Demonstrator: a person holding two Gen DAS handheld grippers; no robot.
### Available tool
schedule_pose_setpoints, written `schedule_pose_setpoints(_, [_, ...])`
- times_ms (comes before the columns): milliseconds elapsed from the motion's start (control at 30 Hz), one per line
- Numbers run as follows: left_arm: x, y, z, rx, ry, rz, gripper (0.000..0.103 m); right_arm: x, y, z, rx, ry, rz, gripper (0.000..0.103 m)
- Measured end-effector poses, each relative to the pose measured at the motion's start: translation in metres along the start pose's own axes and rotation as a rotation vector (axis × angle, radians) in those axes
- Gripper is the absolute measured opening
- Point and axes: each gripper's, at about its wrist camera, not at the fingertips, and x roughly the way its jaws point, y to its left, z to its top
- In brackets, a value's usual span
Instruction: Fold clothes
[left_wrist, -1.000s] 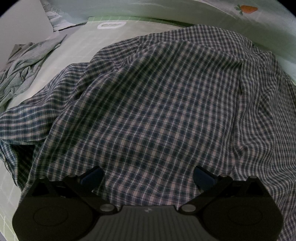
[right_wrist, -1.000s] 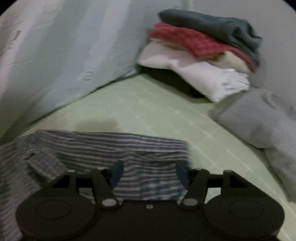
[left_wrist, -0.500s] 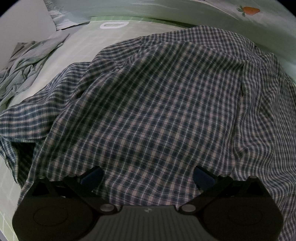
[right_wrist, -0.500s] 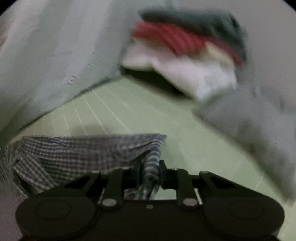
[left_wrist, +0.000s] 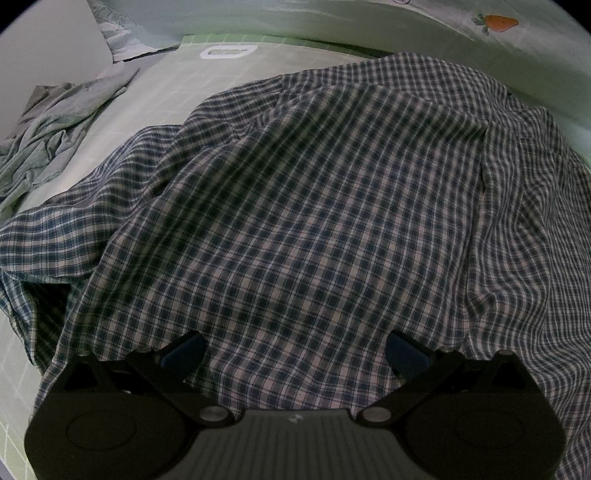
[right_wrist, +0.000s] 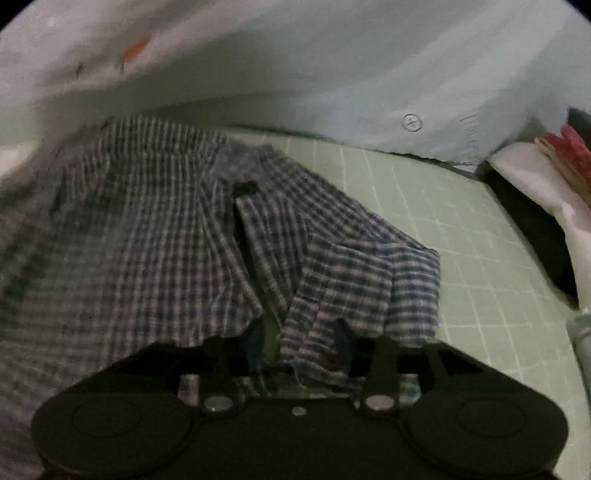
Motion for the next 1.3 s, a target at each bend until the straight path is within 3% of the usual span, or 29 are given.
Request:
schedule_pose_setpoints(67, [0.000,0.000,0.000,0.001,0.000,0.000,0.103,-0.012,-0.018,0.001,0.112,-0.031,0.028,0.049])
schedule_pose_setpoints(133, [-0.001,-0.001,0.000,0.000,0.000,0.000,0.103,-0.024,-0.046,-0.001,0.304,-0.078,0.065,0.055])
schedule_pose_setpoints(233, [-0.002,0.002,0.000,0.005,0.000,-0.002,0.103,-0.023,-0.072,-0.007,0.479,-0.094,0.082,0.050])
schedule_pose_setpoints(533, [-0.001,0.002,0.000,-0.001,-0.004,0.001,0.103,0.014,-0.059,-0.014,0.458,0.023,0.085,0.046])
schedule_pose_setpoints(567, [-0.001,0.002,0.000,-0.001,-0.004,0.001,0.103,0.013,-0.060,-0.014,0.452,0.019,0.100,0.041])
schedule_pose_setpoints(633, [-0.001,0.002,0.000,-0.003,-0.004,0.002,0.103,0.009,-0.064,-0.015,0.454,0.008,0.125,0.013])
schedule_pose_setpoints(700, [-0.001,0.001,0.001,-0.003,-0.003,0.003,0.103,0.000,-0.071,-0.018,0.461,-0.025,0.102,0.005])
schedule_pose_setpoints(900, [-0.001,0.001,0.001,-0.006,-0.012,0.005,0.103,-0.059,-0.122,-0.026,0.487,-0.140,-0.236,0.003])
schedule_pose_setpoints(967, [0.000,0.001,0.001,-0.008,-0.014,0.006,0.103,-0.071,-0.145,-0.036,0.528,-0.132,-0.367,0.003])
schedule_pose_setpoints(1067, [0.000,0.000,0.001,-0.008,-0.017,0.006,0.103,-0.071,-0.167,-0.052,0.501,-0.030,-0.518,0.004])
schedule_pose_setpoints(1167, [0.001,0.001,0.002,-0.007,-0.016,0.005,0.103,-0.066,-0.167,-0.061,0.448,0.041,-0.583,0.008])
schedule_pose_setpoints(1233, [0.000,0.001,0.001,-0.008,-0.017,0.006,0.103,-0.064,-0.162,-0.063,0.435,0.060,-0.599,0.029])
schedule_pose_setpoints(1267, [0.000,0.001,0.001,-0.009,-0.019,0.006,0.103,-0.063,-0.157,-0.062,0.442,0.050,-0.594,0.047])
schedule_pose_setpoints(1300, [-0.001,0.000,0.001,-0.010,-0.022,0.006,0.103,-0.062,-0.151,-0.061,0.450,0.040,-0.590,0.058])
